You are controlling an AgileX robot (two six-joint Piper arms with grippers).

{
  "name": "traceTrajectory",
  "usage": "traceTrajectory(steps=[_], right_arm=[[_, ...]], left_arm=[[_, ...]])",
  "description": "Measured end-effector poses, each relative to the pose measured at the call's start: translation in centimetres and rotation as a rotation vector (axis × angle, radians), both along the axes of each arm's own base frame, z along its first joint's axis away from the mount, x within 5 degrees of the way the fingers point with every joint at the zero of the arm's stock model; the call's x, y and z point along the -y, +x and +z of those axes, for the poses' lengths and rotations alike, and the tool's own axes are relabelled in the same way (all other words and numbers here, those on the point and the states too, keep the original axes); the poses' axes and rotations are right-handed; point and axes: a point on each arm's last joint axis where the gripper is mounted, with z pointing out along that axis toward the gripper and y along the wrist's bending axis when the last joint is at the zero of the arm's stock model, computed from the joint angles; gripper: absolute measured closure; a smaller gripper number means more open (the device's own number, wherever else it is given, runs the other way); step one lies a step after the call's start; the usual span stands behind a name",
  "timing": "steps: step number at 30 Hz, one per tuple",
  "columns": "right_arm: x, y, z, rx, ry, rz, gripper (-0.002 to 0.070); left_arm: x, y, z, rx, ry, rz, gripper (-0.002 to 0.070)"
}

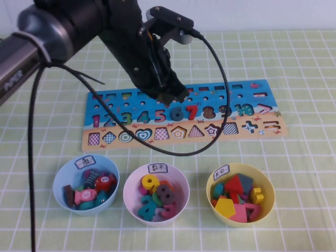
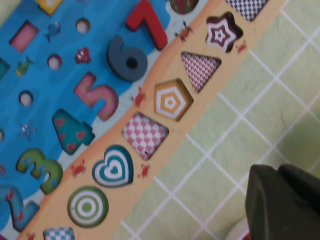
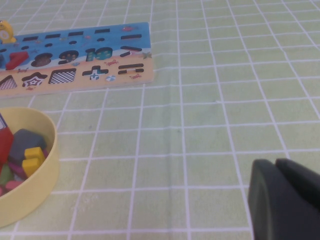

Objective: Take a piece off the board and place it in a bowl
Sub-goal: Pick up the "number 6"

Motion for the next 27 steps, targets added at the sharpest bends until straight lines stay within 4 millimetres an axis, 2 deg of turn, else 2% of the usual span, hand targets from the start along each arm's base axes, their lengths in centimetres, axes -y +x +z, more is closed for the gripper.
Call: traceTrajectory(steps=[4, 6, 8, 13, 15, 19, 27], right_arm=[[0.0, 0.0, 0.0, 0.0, 0.0, 0.0, 0.0694], [0.0, 0.0, 0.0, 0.0, 0.0, 0.0, 0.0694], [0.0, 0.0, 0.0, 0.0, 0.0, 0.0, 0.0694], [0.0, 0.0, 0.0, 0.0, 0.0, 0.0, 0.0694], [0.0, 0.0, 0.0, 0.0, 0.0, 0.0, 0.0694], [0.0, 0.0, 0.0, 0.0, 0.0, 0.0, 0.0694], [0.0, 0.0, 0.0, 0.0, 0.0, 0.0, 0.0694]], left_arm=[[1.2, 1.9, -1.2, -0.004, -0.007, 0.02, 0.0671], [1.6, 2.5, -2.1, -0.014, -0.003, 0.028, 0.0634], [1.8, 3.0, -3.0, -0.024, 0.001, 0.034, 0.0566], [2.6, 4.3, -5.5, -0.017, -0.006, 0.049, 0.0282], [2.8, 4.8, -6.1, 0.0, -0.019, 0.059, 0.023], [3.3, 5.7, -7.4, 0.019, -0.045, 0.095, 0.0202], [3.7, 7.0, -10.3, 0.038, -0.025, 0.109, 0.0195]])
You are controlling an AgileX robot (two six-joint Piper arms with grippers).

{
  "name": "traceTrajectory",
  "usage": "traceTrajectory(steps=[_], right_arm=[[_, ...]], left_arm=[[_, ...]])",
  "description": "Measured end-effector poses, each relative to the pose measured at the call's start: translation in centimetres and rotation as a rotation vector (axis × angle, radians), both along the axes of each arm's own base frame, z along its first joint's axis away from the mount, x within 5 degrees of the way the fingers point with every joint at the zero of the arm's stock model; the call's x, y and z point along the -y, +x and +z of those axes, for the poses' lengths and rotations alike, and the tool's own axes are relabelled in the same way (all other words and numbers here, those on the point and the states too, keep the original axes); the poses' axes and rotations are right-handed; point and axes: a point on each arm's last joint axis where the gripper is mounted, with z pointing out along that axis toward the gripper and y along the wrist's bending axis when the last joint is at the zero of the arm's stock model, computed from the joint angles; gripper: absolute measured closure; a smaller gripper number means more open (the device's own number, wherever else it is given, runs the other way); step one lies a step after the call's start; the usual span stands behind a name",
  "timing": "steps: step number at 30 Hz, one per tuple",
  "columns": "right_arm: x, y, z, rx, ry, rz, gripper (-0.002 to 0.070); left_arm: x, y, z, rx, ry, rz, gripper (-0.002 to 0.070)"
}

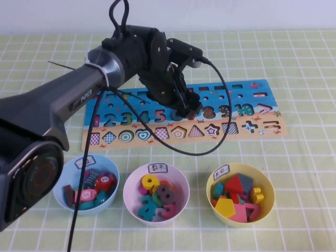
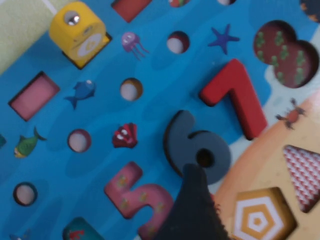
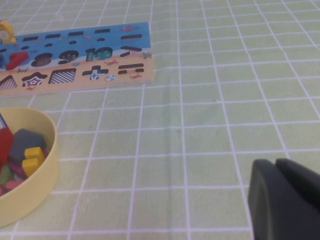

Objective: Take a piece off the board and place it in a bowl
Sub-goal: Pick up the "number 6"

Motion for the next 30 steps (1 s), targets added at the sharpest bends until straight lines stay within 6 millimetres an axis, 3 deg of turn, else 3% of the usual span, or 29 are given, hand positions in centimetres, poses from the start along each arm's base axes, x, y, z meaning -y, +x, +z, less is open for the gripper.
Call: traceTrajectory(steps=[30], right_arm=[[0.0, 0.0, 0.0, 0.0, 0.0, 0.0, 0.0694]], left_arm=[[0.0, 1.6, -3.7, 0.055, 0.076, 0.018, 0.02]])
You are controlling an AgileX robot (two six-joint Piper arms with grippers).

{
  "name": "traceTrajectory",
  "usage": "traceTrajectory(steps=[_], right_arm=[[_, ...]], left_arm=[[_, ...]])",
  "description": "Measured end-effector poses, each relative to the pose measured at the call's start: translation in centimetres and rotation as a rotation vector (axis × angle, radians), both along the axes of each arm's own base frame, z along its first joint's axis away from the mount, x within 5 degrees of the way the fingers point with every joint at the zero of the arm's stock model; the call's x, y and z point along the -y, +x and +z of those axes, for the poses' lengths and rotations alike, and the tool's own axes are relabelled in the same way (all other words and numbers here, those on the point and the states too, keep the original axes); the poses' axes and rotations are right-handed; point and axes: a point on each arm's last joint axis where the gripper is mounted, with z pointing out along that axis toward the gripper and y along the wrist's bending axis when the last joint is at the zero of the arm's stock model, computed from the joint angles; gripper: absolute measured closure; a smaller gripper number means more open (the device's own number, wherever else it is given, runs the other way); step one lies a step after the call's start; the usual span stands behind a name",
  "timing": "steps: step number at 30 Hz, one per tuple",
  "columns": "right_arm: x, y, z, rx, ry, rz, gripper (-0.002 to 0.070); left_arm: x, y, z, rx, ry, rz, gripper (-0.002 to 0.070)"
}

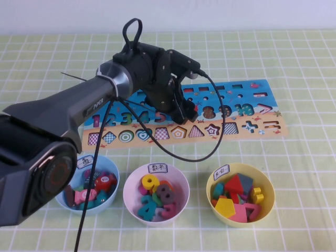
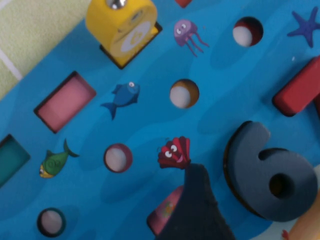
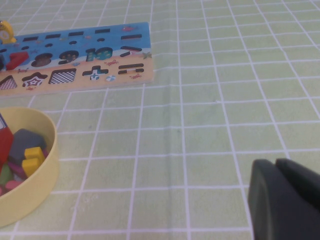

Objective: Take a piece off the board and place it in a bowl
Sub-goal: Pick up the "number 6"

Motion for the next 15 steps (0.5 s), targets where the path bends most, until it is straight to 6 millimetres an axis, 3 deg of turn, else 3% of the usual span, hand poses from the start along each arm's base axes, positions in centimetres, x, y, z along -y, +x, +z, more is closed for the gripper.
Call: traceTrajectory(steps=[8, 15], right_arm=[[0.0, 0.0, 0.0, 0.0, 0.0, 0.0, 0.0694], [0.0, 0.0, 0.0, 0.0, 0.0, 0.0, 0.0694]], left_arm=[[0.09, 0.07, -0.13, -0.001, -0.009, 0.006, 0.0228], [0.15, 0.11, -0.27, -0.002, -0.014, 0.008, 0.039]])
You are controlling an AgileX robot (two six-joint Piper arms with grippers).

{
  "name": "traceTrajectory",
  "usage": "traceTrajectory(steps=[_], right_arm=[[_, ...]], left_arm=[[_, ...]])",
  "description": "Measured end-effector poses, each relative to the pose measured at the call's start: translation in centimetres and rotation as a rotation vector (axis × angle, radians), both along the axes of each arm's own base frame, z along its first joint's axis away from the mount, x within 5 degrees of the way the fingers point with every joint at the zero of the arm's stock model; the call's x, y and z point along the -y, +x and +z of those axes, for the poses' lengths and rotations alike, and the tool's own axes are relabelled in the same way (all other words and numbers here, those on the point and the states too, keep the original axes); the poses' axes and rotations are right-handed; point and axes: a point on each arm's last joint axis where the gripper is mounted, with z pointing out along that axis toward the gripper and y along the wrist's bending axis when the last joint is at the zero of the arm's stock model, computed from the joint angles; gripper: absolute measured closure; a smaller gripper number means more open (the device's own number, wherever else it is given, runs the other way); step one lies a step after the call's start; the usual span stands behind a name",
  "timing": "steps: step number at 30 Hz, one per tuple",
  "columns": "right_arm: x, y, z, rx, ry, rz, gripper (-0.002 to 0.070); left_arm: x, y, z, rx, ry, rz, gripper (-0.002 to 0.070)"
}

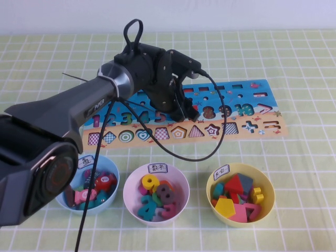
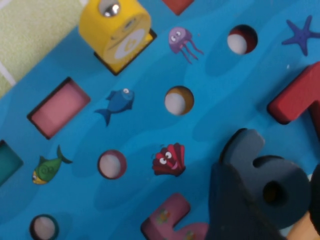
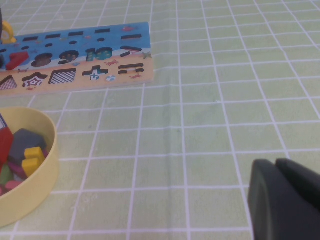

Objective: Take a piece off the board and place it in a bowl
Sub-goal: Pick up the "number 6"

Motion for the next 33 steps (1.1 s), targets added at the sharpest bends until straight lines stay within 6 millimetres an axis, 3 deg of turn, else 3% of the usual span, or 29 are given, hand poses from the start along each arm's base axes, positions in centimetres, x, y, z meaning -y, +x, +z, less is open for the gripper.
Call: traceTrajectory(steps=[17, 33], right_arm=[[0.0, 0.0, 0.0, 0.0, 0.0, 0.0, 0.0694], [0.0, 0.0, 0.0, 0.0, 0.0, 0.0, 0.0694]], left_arm=[[-0.3, -0.4, 0.6, -0.027, 0.028, -0.001, 0.0411], [-1.1, -1.3, 4.5, 0.008, 0.034, -0.001, 0.0413]])
